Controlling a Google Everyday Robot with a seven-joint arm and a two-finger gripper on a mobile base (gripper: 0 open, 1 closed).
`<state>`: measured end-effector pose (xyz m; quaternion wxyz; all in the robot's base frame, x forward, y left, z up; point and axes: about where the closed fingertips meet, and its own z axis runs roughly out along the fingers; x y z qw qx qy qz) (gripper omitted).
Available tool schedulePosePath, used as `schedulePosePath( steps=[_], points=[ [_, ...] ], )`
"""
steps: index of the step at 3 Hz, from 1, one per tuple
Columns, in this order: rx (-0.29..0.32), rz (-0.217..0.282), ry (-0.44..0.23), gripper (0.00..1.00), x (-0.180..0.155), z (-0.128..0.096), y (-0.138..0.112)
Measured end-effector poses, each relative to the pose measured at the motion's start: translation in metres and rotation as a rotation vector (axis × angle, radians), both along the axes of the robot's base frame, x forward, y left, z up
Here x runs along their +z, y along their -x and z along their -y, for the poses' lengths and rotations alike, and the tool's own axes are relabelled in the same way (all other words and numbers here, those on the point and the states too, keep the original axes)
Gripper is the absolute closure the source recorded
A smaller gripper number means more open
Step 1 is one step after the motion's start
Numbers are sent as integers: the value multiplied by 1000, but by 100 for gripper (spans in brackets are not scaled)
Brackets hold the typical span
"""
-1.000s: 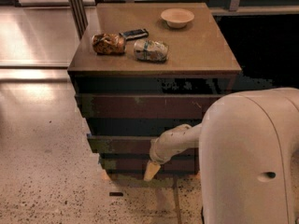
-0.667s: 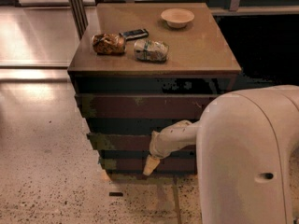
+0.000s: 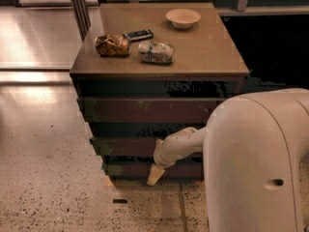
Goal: Close middle drawer
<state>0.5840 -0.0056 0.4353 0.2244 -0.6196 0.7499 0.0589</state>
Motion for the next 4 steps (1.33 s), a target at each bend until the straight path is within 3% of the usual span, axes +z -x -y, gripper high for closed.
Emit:
schedulePosePath(
  steps=[1,2,3,4],
  points=[
    [29,-58,-9,0,-17,-12,21],
    [30,-78,-9,0,-34,-17,20],
    [22,-48,9,0,-39,-17,-1],
    [-25,20,28,0,-24,0,-33]
  ],
)
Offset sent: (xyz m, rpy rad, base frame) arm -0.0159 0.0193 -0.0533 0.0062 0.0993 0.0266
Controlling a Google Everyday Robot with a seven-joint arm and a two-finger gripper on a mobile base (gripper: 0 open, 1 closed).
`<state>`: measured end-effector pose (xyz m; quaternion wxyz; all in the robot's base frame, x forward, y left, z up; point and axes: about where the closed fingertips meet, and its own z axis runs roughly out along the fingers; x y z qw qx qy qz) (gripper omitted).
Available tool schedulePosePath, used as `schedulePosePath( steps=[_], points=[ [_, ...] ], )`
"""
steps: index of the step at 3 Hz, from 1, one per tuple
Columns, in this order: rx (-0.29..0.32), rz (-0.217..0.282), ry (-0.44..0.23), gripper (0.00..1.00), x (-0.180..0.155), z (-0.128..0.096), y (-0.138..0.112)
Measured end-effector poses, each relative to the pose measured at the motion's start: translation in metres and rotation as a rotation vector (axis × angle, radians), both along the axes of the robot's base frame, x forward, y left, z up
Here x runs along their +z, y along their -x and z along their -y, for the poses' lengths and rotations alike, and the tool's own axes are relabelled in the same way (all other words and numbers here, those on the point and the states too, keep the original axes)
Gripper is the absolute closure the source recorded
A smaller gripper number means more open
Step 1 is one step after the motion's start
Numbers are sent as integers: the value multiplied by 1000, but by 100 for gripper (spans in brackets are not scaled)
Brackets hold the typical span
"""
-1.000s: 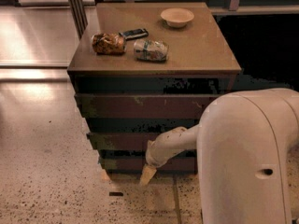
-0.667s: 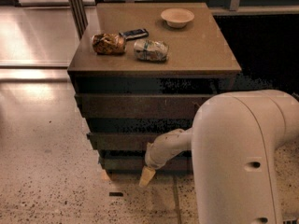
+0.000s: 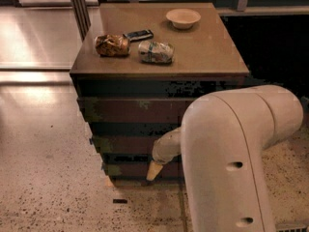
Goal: Close middle drawer
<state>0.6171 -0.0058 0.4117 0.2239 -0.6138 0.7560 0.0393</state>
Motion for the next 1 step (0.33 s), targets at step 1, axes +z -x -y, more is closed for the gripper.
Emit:
schedulePosePath(
  steps=[1],
  points=[
    [-10,6,7,0,1,6,-3]
  ],
)
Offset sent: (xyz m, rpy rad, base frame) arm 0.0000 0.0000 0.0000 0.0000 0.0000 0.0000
